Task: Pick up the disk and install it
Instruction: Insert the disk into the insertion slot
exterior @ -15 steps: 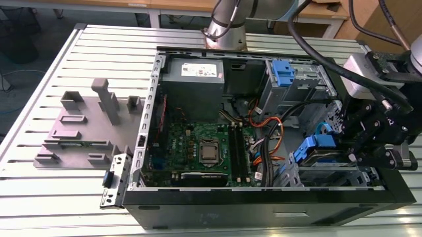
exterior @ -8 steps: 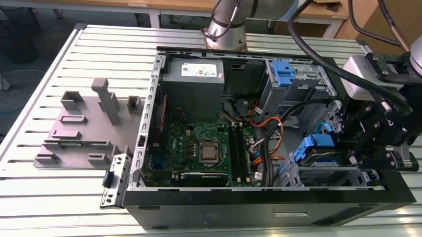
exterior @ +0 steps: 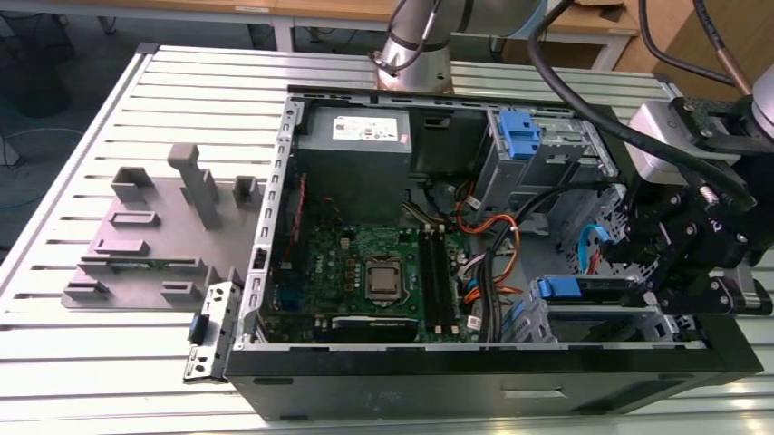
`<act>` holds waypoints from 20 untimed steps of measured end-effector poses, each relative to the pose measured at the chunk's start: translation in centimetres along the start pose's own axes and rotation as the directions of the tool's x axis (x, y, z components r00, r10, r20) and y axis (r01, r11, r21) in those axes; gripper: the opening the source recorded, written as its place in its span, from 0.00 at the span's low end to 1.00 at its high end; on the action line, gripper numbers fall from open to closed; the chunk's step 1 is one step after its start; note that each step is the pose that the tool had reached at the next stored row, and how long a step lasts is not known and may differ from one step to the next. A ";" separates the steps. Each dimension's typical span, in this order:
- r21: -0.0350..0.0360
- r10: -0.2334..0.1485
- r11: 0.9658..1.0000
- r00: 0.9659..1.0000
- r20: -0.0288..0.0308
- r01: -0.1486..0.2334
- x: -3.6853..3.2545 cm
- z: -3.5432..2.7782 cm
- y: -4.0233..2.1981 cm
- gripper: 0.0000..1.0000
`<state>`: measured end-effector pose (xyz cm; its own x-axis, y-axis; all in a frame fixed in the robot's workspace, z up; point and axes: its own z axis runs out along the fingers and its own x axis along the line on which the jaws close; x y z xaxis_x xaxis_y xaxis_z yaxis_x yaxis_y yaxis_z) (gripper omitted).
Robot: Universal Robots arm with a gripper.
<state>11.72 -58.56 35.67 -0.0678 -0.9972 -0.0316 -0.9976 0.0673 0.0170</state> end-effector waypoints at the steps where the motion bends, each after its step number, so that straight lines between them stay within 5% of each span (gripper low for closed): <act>1: 0.000 0.000 1.000 1.000 0.000 0.000 0.00 0.00 0.00 0.49; 20: 0.000 -0.012 1.000 1.000 0.000 0.012 -0.51 0.48 0.33 0.49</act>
<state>11.41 -58.02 35.21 -0.0562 -0.9979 -0.0319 -0.9983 0.0556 0.0165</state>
